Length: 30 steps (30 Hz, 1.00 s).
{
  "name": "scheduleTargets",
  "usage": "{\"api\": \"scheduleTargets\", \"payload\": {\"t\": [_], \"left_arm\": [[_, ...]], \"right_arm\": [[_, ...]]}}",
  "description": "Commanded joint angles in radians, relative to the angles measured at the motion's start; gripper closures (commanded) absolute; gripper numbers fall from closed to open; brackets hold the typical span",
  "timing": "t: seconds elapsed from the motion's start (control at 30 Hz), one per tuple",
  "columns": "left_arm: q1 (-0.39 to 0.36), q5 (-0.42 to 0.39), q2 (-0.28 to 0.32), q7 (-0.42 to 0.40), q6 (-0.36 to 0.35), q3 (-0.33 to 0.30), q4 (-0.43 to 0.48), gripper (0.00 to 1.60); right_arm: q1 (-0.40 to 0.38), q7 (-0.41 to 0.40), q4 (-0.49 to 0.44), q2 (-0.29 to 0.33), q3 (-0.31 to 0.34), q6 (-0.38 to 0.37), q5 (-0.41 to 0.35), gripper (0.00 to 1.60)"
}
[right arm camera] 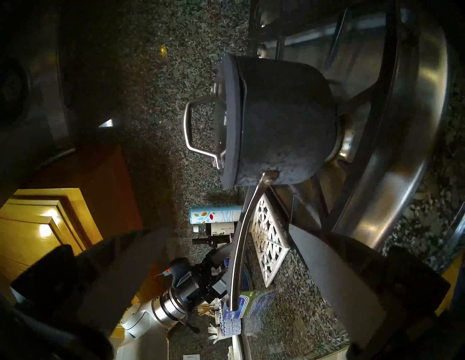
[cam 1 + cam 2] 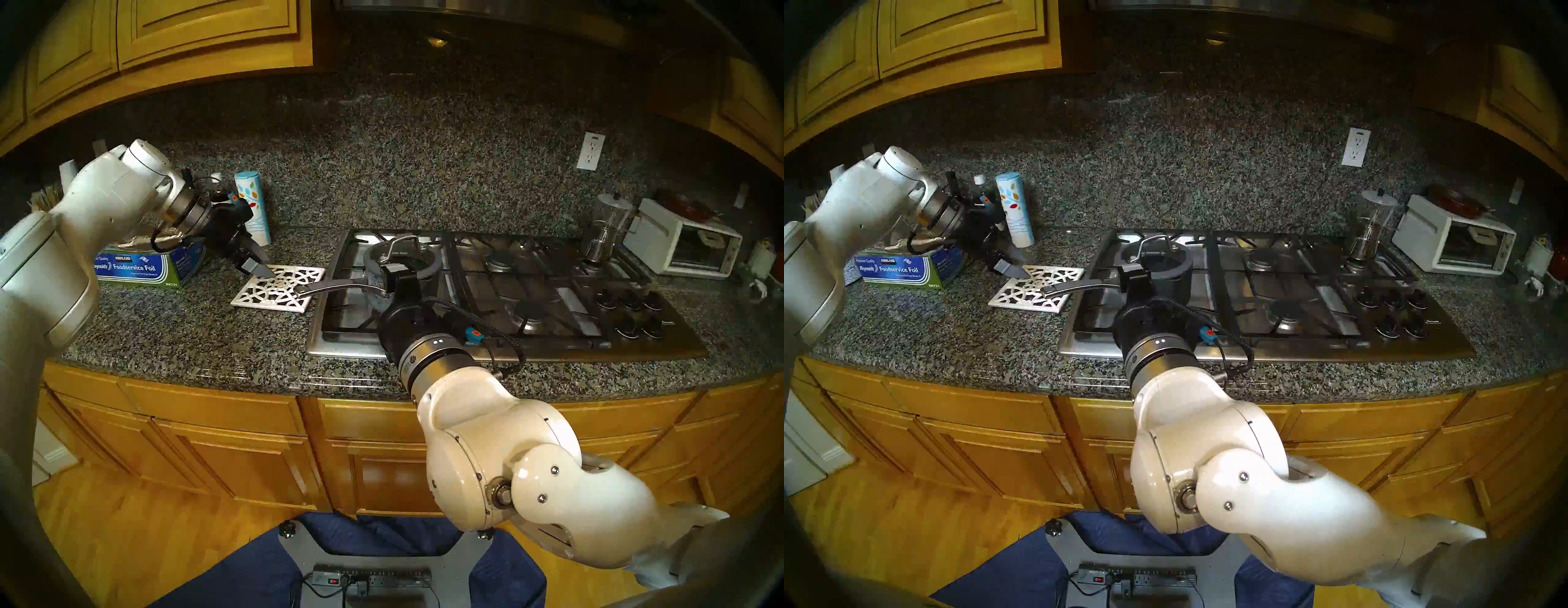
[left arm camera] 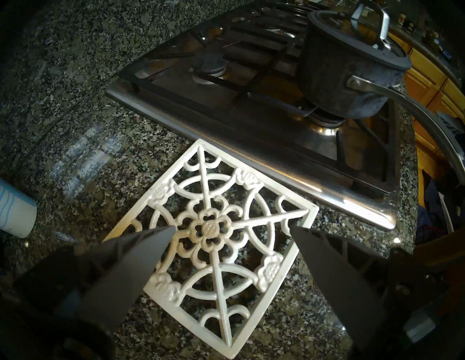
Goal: Pick up the pot, put it on the stove, take off the pot lid
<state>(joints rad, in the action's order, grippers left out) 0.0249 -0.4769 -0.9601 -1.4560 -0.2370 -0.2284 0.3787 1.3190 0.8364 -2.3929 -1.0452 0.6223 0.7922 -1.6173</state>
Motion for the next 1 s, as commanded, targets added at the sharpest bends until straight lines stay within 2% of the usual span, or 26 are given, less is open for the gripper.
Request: {"api": "scheduleTargets", "payload": {"t": [0.0, 0.97], "left_arm": [[-0.051, -0.002, 0.001, 0.001, -0.002, -0.013, 0.001, 0.00], [-0.052, -0.001, -0.004, -0.002, 0.001, -0.013, -0.008, 0.00]], "right_arm": [[-0.027, -0.007, -0.038, 0.012, 0.015, 0.000, 0.015, 0.00], [-0.033, -0.004, -0.039, 0.018, 0.014, 0.002, 0.008, 0.00]]}}
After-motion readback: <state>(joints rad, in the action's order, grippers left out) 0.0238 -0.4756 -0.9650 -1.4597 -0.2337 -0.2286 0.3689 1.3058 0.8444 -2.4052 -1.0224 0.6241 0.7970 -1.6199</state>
